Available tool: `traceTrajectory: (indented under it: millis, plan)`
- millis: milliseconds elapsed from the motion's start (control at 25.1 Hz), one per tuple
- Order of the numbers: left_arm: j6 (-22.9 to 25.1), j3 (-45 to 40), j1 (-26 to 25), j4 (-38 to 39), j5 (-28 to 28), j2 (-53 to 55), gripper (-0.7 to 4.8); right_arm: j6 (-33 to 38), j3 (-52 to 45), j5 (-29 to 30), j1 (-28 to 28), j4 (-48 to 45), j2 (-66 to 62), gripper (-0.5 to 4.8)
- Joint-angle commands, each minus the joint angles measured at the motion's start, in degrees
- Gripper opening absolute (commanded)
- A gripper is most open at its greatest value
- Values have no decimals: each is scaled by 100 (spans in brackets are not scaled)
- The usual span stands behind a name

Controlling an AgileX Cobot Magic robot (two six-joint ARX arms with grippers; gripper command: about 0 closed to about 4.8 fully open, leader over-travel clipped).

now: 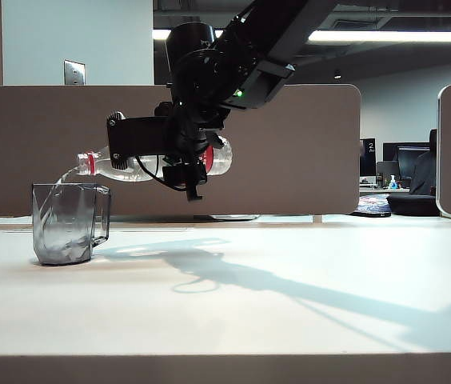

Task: Pick up the mineral water bottle on the table and pour water into the mug until it's half full.

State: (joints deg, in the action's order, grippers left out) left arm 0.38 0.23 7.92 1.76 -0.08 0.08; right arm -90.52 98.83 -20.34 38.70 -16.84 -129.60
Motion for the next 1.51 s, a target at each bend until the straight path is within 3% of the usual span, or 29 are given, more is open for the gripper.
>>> traceTrajectory:
  millis: [40,1513]
  plan:
    - [2,17,-2,-52,13,0,-5,-17,59,-74,7,-271,87,274]
    - [2,17,-2,-55,13,0,-5,-144,59,-120,59,-400,87,273]
